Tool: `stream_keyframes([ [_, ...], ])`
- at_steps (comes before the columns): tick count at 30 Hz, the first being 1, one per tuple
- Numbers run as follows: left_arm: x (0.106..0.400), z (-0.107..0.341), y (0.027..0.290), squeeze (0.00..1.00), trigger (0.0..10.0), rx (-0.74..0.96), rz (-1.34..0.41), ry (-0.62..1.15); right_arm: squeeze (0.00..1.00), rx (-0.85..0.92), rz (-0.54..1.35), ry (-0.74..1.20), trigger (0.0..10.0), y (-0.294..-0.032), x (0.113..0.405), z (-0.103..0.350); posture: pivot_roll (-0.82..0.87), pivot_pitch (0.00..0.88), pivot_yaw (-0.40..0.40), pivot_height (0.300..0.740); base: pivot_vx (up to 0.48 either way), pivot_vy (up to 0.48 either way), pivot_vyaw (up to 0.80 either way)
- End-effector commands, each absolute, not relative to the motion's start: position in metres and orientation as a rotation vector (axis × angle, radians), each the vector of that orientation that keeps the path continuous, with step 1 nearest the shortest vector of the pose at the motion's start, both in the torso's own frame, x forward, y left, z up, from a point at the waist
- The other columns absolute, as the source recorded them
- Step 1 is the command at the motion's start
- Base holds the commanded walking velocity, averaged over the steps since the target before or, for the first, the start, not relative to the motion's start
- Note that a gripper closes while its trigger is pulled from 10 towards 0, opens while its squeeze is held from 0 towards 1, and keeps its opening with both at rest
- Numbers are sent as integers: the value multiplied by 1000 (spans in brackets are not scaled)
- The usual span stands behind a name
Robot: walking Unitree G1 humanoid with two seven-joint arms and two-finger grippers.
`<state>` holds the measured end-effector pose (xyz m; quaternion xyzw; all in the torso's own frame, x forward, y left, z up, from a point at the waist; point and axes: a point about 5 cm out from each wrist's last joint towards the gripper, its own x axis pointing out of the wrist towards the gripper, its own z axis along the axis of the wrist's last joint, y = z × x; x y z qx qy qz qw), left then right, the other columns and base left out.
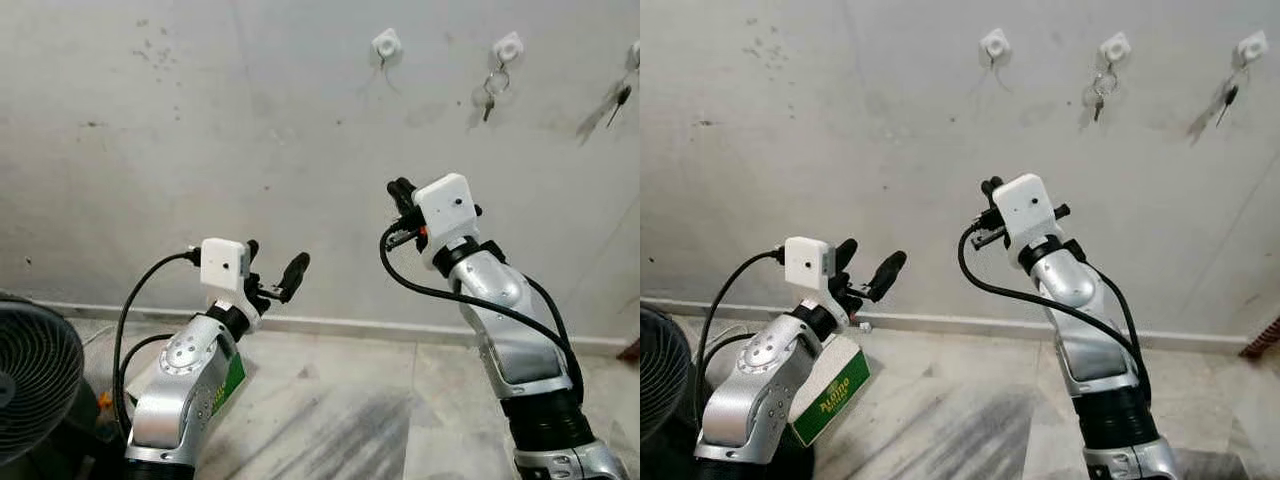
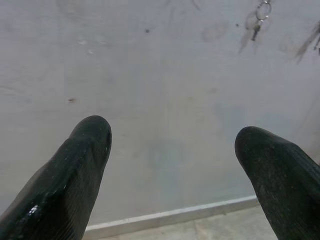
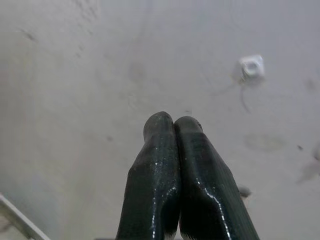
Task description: Hang keys on a hook
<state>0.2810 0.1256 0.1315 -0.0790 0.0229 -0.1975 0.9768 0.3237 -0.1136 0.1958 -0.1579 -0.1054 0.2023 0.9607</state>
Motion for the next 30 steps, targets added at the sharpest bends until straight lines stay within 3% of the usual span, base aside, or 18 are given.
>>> stream_keyframes([
  [1,281,134,125,0,10000,-157,-398,35,0,-337,405,-233,10000,-116,325,202,6,0,43,740,0,-461,0],
  [14,280,134,125,0,10000,-155,-403,38,0,-346,405,-236,10000,-116,325,201,6,0,44,740,0,-431,0],
  [30,280,137,125,0,10000,-162,-414,18,0,-350,411,-245,10000,-114,325,203,8,0,43,740,0,0,0],
])
